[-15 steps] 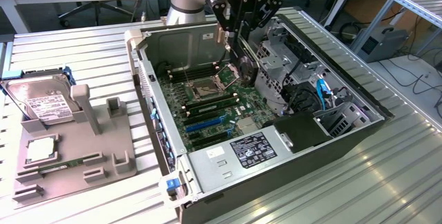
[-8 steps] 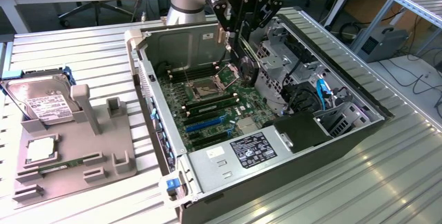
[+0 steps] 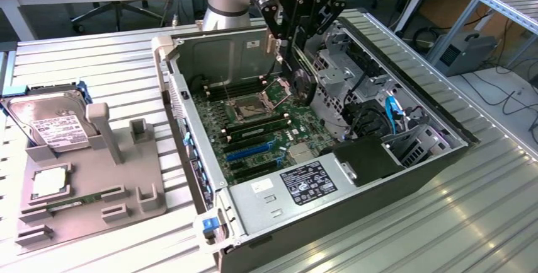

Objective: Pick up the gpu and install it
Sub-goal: 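Pick up the gpu and move the gpu toward the slot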

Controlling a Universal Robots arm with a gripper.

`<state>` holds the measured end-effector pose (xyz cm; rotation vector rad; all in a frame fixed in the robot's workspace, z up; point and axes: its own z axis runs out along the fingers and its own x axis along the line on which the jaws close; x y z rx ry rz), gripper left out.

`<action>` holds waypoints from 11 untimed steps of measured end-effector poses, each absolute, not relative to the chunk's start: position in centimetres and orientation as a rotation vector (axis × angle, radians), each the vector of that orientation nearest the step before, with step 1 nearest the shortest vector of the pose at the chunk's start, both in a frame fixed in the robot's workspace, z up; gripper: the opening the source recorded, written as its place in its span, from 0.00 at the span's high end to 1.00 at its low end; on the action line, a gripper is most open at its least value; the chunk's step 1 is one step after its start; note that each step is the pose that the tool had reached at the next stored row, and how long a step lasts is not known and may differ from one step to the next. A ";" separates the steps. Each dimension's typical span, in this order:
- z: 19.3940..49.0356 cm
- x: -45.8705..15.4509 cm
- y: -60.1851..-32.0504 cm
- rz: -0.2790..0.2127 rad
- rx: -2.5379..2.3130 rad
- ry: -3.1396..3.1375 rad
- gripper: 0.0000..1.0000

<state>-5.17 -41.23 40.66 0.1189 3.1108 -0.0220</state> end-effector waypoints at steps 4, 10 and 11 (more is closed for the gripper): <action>40.6 -5.1 -41.2 -0.023 0.119 3.111 0.73; 40.6 -4.9 -41.2 -0.026 0.119 3.111 0.73; 40.5 -4.9 -41.2 -0.026 0.119 3.111 0.73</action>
